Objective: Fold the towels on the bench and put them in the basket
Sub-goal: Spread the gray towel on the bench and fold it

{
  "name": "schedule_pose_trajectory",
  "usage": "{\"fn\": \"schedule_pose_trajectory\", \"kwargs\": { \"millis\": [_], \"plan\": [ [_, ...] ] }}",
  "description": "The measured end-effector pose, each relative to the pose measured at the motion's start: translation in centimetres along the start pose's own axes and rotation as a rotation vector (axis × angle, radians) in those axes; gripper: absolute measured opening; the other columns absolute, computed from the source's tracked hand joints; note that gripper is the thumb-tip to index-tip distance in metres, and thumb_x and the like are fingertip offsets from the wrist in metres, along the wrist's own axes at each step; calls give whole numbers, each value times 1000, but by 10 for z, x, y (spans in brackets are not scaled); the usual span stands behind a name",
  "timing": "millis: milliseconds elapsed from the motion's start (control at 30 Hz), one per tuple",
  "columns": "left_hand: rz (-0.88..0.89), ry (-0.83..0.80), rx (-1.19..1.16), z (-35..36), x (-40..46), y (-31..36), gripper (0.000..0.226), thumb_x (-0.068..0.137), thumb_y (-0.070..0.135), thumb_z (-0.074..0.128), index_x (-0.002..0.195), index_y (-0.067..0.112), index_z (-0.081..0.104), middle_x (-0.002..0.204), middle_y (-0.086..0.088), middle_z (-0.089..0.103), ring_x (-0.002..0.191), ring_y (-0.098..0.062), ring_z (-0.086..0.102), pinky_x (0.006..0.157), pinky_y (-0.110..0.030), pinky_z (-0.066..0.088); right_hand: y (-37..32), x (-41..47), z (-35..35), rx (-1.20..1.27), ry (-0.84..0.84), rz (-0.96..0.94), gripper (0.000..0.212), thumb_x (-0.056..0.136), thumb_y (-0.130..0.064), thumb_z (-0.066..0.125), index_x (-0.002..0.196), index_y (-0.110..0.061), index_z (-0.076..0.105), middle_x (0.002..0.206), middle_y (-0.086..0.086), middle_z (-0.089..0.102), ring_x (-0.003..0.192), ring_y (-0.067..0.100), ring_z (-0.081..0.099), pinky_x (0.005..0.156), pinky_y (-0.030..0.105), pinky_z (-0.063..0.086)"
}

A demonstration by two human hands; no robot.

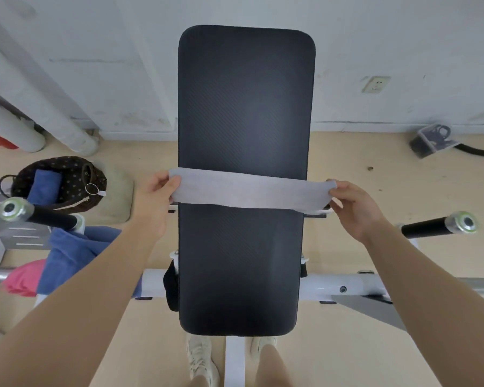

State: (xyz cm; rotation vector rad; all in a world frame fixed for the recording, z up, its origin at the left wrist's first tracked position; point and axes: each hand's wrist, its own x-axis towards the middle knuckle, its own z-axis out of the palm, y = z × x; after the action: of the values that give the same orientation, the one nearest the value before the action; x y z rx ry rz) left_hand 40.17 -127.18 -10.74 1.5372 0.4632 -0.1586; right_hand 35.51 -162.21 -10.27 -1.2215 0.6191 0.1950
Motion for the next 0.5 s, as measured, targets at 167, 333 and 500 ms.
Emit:
{"fn": "schedule_pose_trajectory", "kwargs": {
  "millis": [167, 333, 500],
  "plan": [
    [-30, -137, 2, -21, -21, -1, 28, 89, -3, 46, 67, 14, 49, 103, 15, 59, 92, 0, 52, 77, -18, 35, 9, -33, -2, 91, -66, -3, 53, 82, 8, 31, 48, -16, 65, 106, 4, 68, 99, 17, 59, 88, 26, 40],
    [-76, -199, 33, -32, -23, -4, 22, 86, 4, 54, 68, 17, 58, 67, 11, 66, 78, -13, 55, 84, -31, 39, 20, -38, 3, 147, 7, 33, 33, 73, 1, 42, 49, -16, 56, 65, 0, 61, 72, 20, 54, 72, 27, 39],
    [-174, -140, 83, -14, -11, -18, 16, 96, 8, 48, 84, 14, 57, 83, 1, 65, 78, -12, 60, 69, -21, 53, 37, -13, 9, 50, 191, 84, 11, 88, -2, 56, 82, -10, 60, 83, 5, 61, 73, 19, 56, 72, 28, 48]
  ]
}}
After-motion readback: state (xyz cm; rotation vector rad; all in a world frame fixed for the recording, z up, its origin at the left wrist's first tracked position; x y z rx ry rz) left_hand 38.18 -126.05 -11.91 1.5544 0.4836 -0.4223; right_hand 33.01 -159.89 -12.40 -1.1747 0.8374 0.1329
